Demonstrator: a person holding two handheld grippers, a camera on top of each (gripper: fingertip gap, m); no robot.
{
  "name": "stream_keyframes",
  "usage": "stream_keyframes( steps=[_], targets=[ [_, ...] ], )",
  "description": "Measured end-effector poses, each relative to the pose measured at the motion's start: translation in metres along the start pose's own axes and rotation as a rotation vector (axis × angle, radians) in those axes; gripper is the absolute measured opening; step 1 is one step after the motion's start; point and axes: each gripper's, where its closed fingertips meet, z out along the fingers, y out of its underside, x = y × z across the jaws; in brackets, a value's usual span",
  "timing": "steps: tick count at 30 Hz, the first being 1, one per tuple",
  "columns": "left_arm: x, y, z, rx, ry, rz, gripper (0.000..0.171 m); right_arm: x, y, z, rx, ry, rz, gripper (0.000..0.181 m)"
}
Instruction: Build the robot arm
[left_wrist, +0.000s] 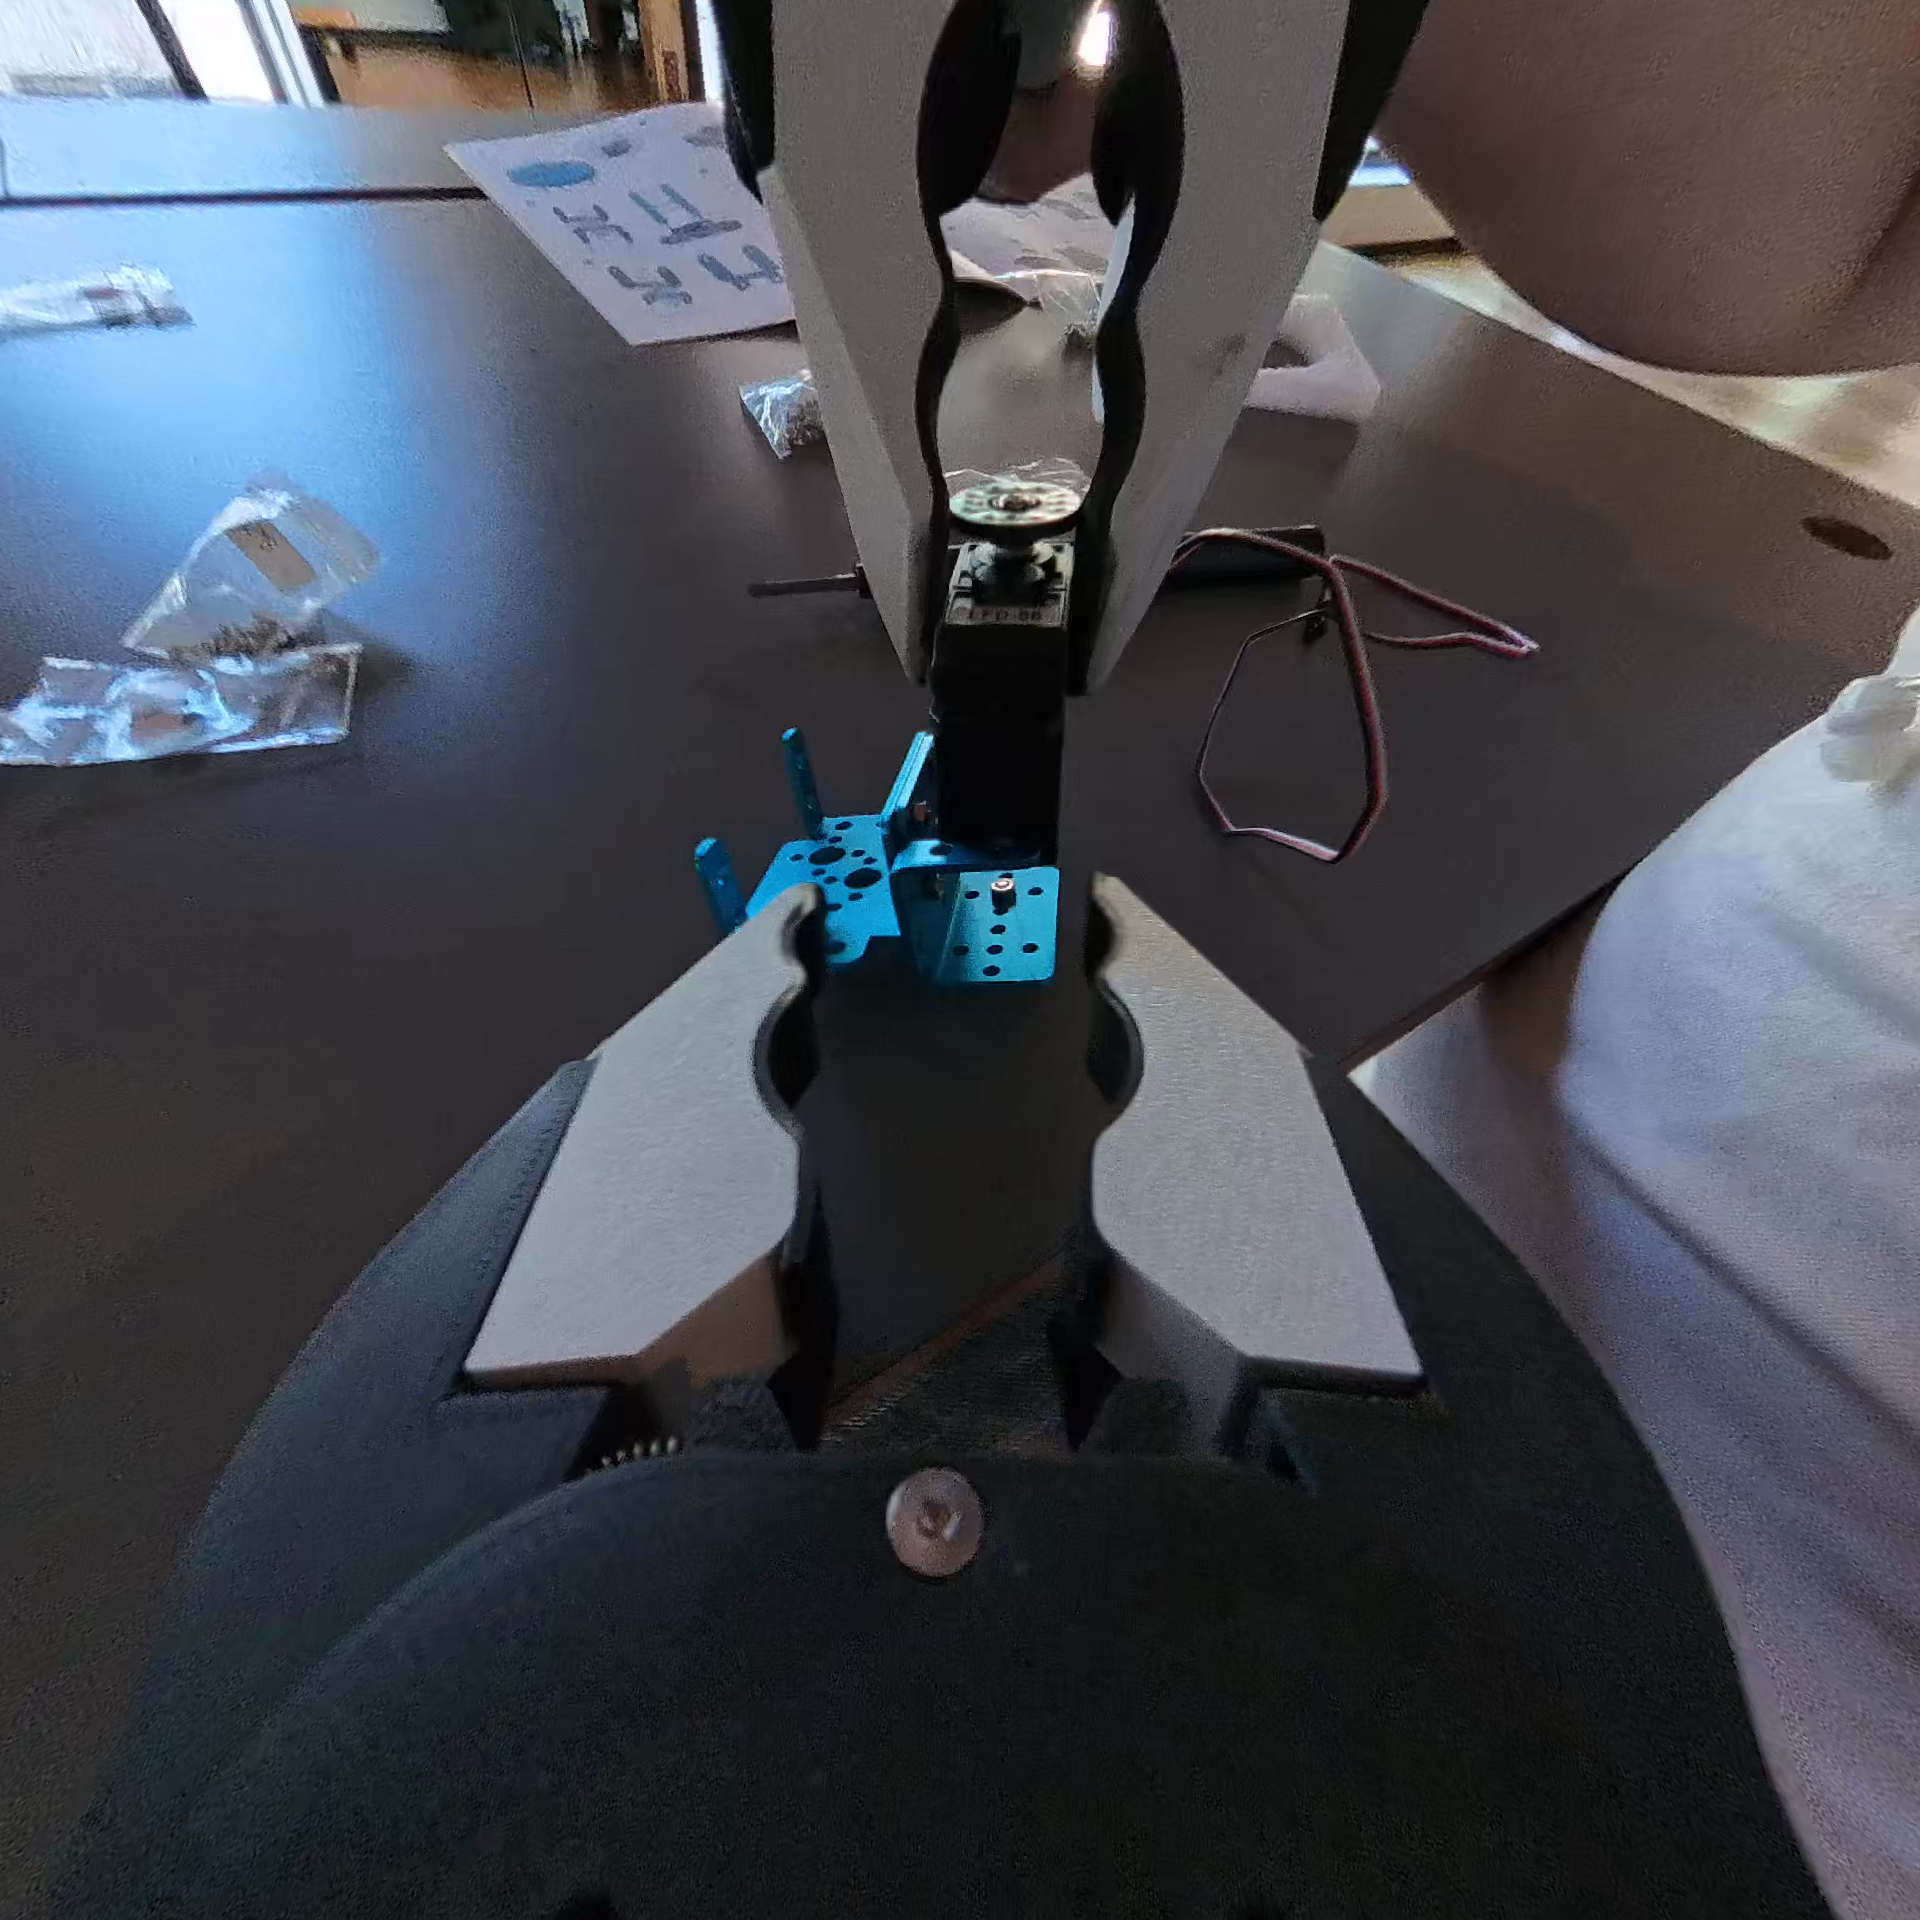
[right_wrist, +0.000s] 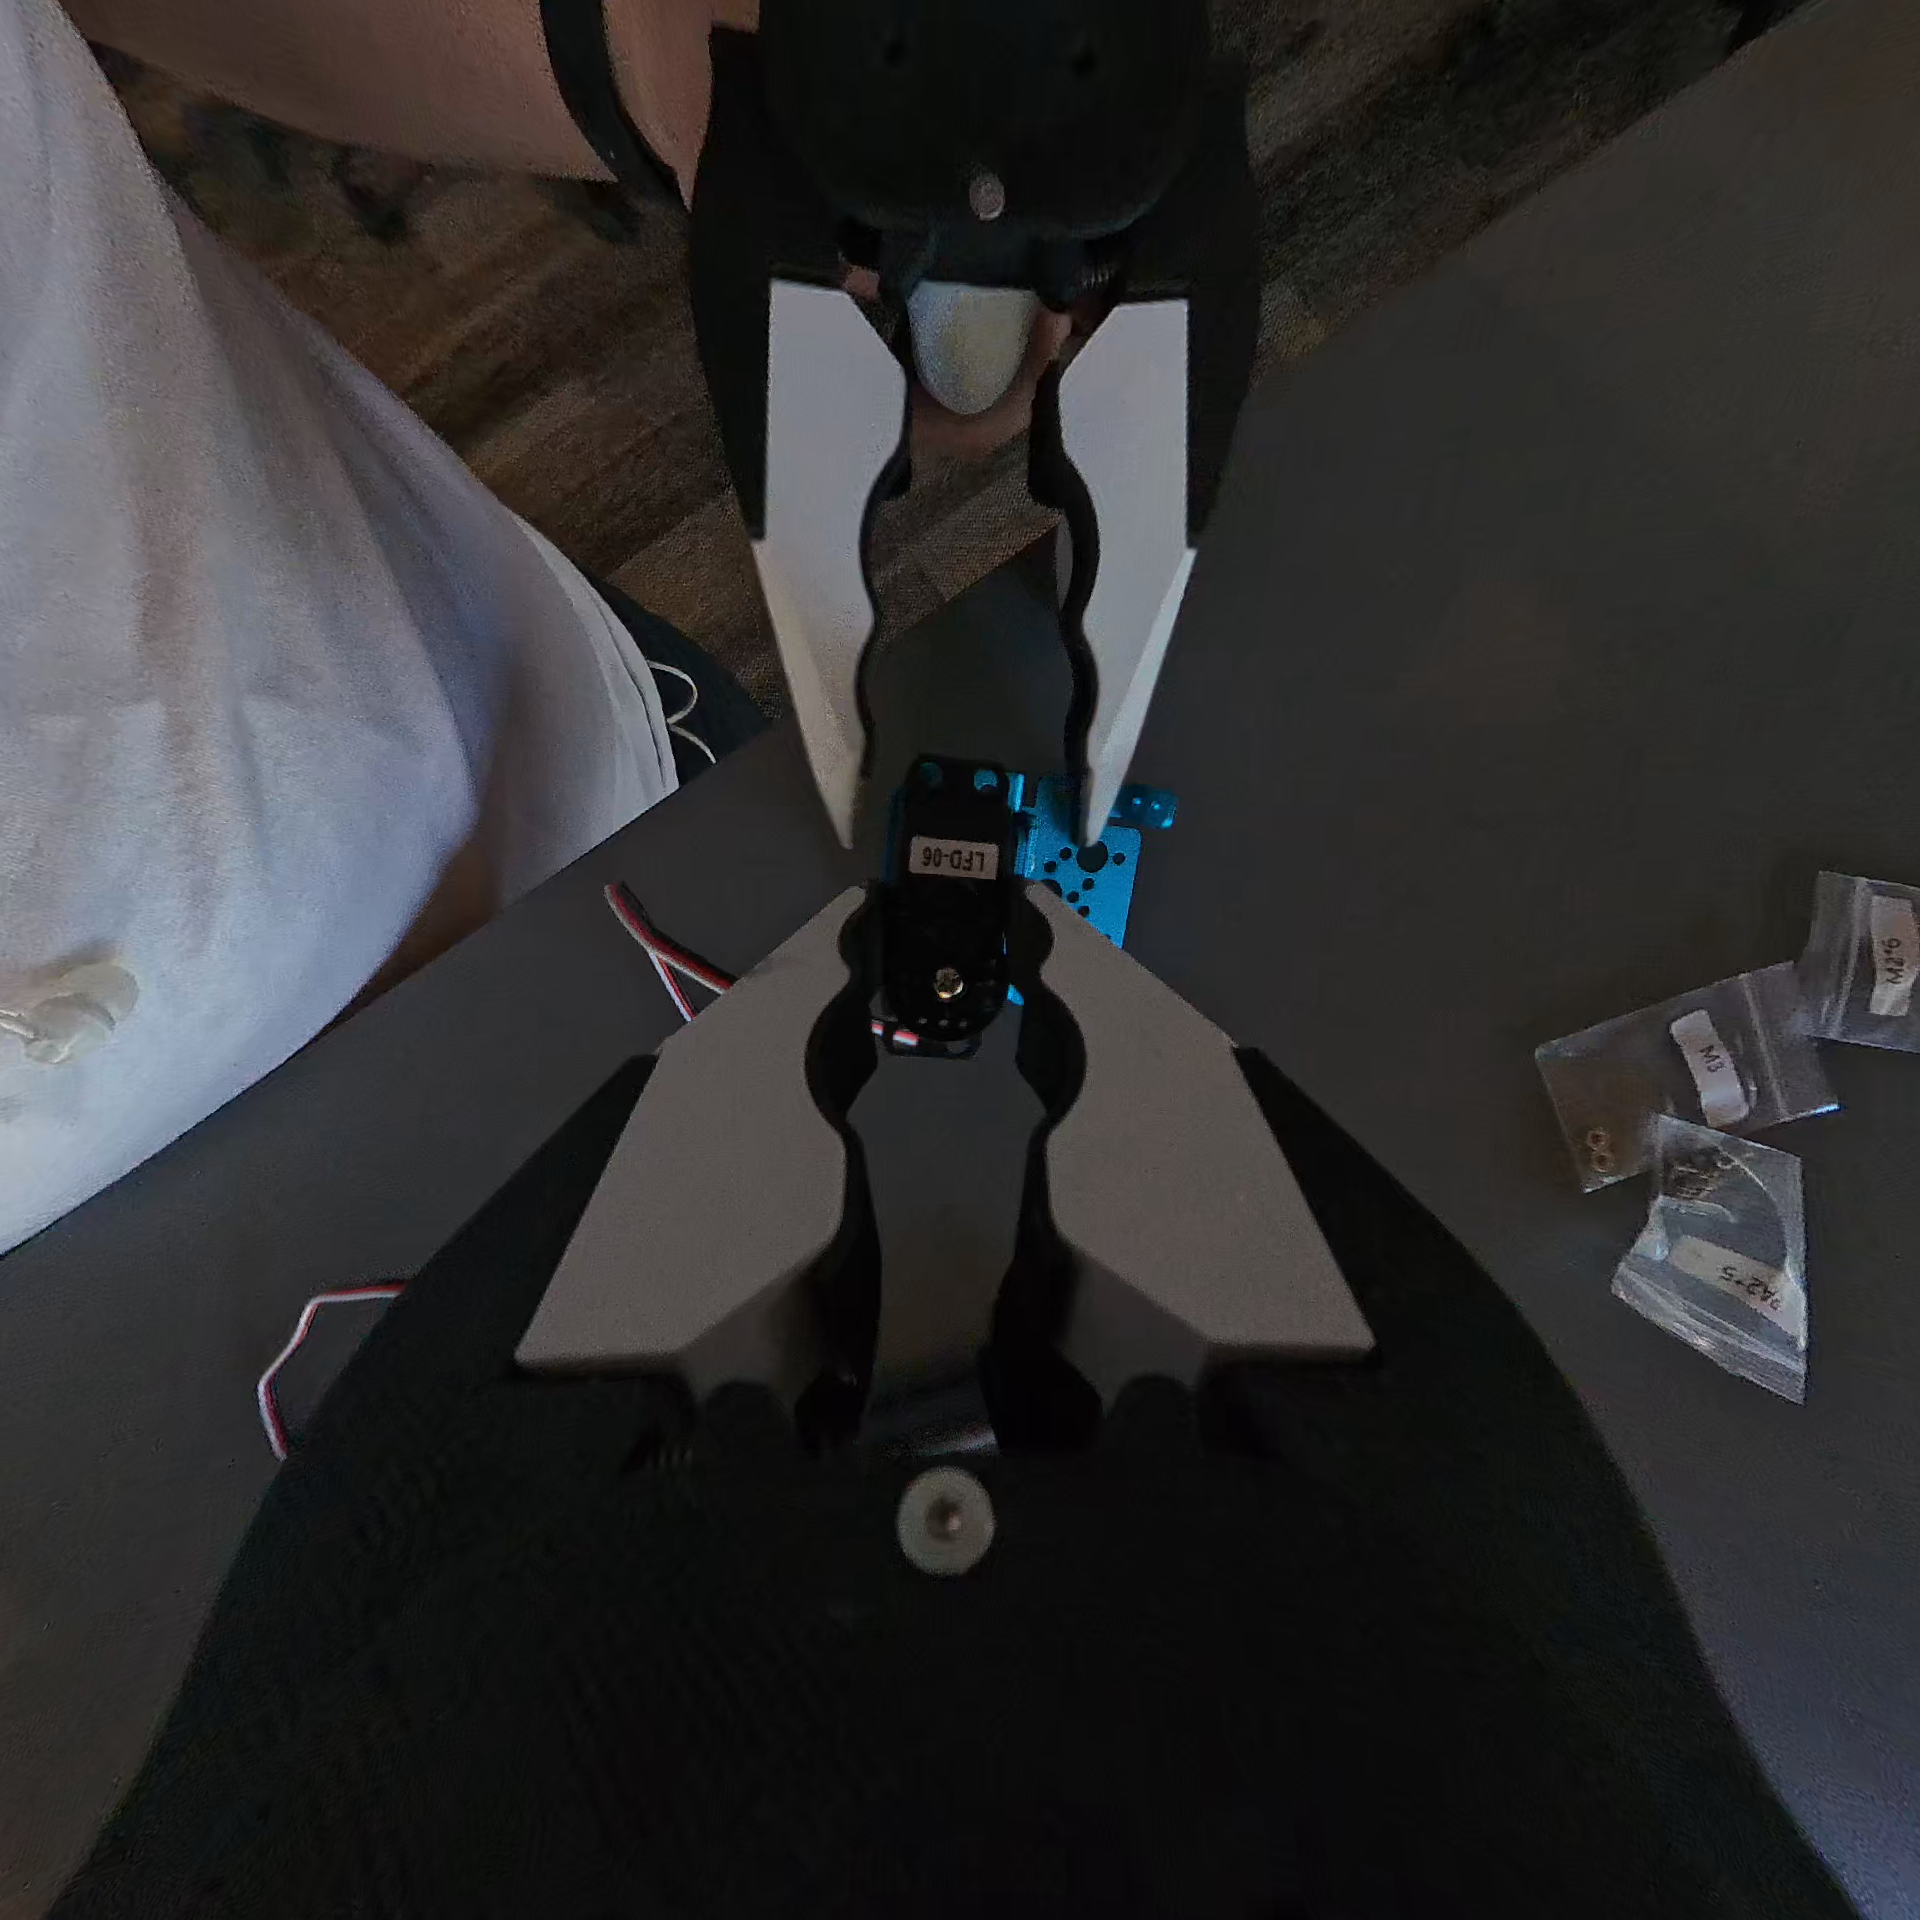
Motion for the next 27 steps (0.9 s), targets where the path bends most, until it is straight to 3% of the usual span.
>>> stream_keyframes(
  steps=[3, 9, 15, 18, 27],
  targets=[
    [-0.006, 0.003, 0.003, -0.031, -0.029, 0.089, 0.022, 0.000, -0.003, 0.001, 0.019, 0.020, -0.002, 0.023],
    [-0.001, 0.003, 0.003, -0.025, 0.012, 0.132, 0.010, -0.005, -0.005, 0.002, 0.013, 0.030, 0.002, 0.022],
    [-0.001, 0.004, 0.006, -0.040, 0.002, 0.132, 0.009, -0.015, -0.007, 0.000, 0.038, -0.102, 0.163, 0.022],
    [-0.001, 0.003, 0.005, -0.026, 0.004, 0.131, 0.009, -0.013, -0.001, 0.002, 0.021, -0.059, 0.149, 0.022],
    [0.003, 0.004, 0.002, -0.015, 0.058, 0.152, 0.008, -0.015, -0.004, 0.013, 0.189, -0.061, 0.137, 0.022]
  ],
)
